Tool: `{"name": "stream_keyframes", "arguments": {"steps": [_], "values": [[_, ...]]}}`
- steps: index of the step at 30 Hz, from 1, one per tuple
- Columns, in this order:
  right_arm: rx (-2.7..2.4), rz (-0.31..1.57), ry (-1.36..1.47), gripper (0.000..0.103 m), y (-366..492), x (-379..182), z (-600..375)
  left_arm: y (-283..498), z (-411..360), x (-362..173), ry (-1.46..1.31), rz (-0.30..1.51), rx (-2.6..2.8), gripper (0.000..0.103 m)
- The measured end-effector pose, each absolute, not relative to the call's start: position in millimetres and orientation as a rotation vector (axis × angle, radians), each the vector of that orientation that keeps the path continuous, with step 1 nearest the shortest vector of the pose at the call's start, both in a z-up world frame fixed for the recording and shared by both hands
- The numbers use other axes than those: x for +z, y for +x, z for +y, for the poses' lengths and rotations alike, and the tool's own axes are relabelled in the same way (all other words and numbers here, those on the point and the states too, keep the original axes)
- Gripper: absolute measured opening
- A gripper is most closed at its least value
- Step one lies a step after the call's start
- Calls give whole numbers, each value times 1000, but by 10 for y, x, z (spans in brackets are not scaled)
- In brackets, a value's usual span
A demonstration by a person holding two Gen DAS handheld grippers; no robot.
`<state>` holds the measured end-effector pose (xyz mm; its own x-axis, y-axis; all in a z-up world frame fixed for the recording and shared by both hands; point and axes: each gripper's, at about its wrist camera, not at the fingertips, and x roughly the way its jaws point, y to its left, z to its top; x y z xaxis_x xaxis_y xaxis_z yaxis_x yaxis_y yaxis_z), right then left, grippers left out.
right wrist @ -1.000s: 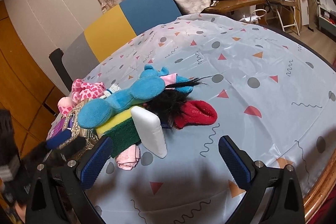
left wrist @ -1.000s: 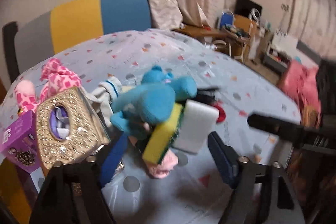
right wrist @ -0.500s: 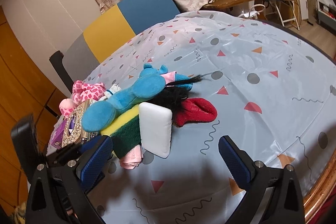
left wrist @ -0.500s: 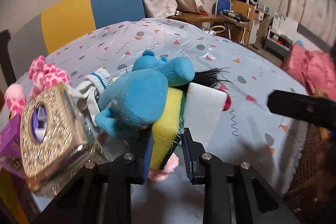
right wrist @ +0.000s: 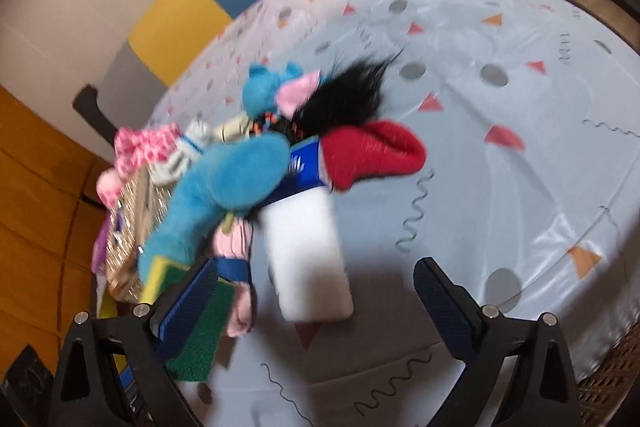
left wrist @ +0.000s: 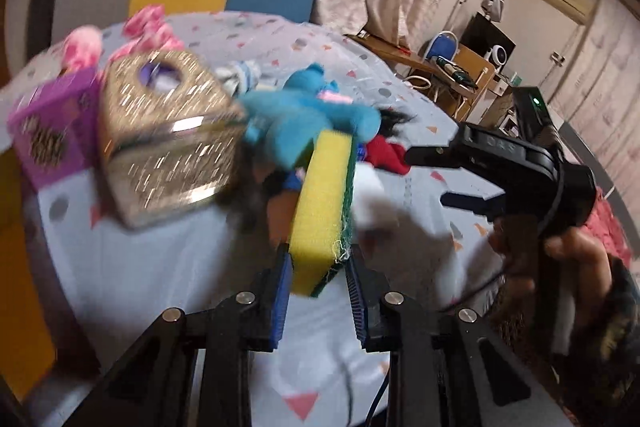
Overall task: Organize soft objects
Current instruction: 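Lift the yellow sponge with the left tool while the right tool grasps the white sponge, then carry the yellow sponge into the gold tray and release it while the right tool holds the white sponge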
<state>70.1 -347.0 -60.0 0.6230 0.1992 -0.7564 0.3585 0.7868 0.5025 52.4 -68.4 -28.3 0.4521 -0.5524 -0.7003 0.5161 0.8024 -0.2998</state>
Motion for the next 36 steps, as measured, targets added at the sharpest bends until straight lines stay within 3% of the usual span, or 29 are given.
{"name": "stream_keyframes", "arguments": {"steps": [6, 8, 10, 12, 13, 14, 17, 31, 34, 36], "values": [[-115, 985, 507, 101, 933, -622, -3197, 338, -398, -405, -59, 916, -593, 29], [-140, 1024, 407, 101, 1064, -649, -3112, 307, -331, -384, -47, 903, -564, 39], [-155, 1063, 333, 101, 1198, -729, -3051, 264, -272, -317, -42, 864, -539, 68], [-173, 1109, 269, 100, 1311, -832, -3006, 232, -244, -256, -17, 815, -516, 72], [-184, 1135, 235, 93, 1361, -901, -2984, 227, -250, -222, 7, 800, -510, 72], [-194, 1166, 213, 74, 1391, -965, -2972, 214, -259, -197, 27, 787, -503, 72], [-176, 1203, 215, 57, 1391, -1062, -2972, 241, -322, -158, 61, 771, -546, 84], [-180, 1348, 300, 58, 1089, -1025, -3505, 455, -1104, -548, 303, 863, -758, 85], [-192, 1343, 281, 61, 1099, -1058, -3560, 433, -1292, -666, 385, 886, -798, 86], [-191, 1339, 240, 73, 1137, -1075, -3524, 446, -1370, -768, 414, 911, -808, 86]]}}
